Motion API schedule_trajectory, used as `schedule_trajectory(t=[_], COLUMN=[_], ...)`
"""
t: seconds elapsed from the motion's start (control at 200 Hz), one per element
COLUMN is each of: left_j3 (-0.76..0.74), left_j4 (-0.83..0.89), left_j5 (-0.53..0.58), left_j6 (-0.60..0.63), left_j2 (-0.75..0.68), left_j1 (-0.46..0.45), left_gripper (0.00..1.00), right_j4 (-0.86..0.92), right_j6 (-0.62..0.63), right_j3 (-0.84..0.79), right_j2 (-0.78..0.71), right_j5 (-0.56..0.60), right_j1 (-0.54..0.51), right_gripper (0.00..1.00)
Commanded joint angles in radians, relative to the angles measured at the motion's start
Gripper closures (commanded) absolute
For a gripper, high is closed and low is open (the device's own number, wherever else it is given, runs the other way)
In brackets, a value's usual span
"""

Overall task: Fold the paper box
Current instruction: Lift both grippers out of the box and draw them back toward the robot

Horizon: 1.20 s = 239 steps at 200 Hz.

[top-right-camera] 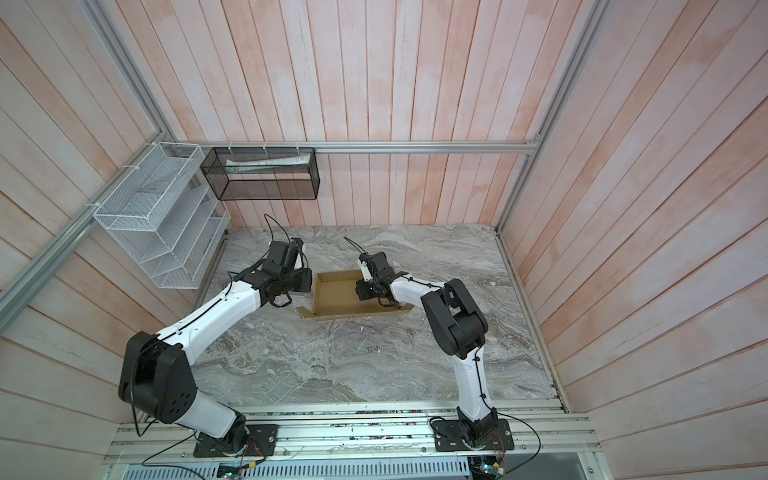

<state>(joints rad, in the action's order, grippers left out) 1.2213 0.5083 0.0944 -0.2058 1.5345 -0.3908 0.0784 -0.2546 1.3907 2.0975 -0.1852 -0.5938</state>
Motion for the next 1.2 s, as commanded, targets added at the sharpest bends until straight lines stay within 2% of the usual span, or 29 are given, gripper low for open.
schedule_trajectory(t=[0.0, 0.52, 0.75, 1.015, 1.19], left_j3=[-0.008, -0.090, -0.144, -0.200, -0.253], left_j4=[-0.008, 0.023, 0.037, 0.076, 0.118], left_j5=[0.019, 0.023, -0.009, -0.099, -0.063], left_j6=[-0.001, -0.027, -0.054, -0.093, -0.116], left_j2=[-0.062, -0.332, -0.501, -0.641, -0.708], left_j1=[0.006, 0.015, 0.015, 0.006, -0.058], left_gripper=[0.61, 0.61, 0.61, 0.61, 0.62], right_j4=[0.028, 0.088, 0.132, 0.205, 0.205], right_j6=[0.001, 0.013, 0.026, 0.051, 0.052], right_j3=[0.037, 0.136, 0.135, 0.094, 0.017], right_j2=[0.027, -0.018, -0.128, -0.294, -0.398], right_j5=[-0.005, -0.021, 0.013, 0.082, 0.135], right_j1=[0.005, 0.032, 0.031, 0.032, 0.032], right_gripper=[0.65, 0.65, 0.65, 0.64, 0.64])
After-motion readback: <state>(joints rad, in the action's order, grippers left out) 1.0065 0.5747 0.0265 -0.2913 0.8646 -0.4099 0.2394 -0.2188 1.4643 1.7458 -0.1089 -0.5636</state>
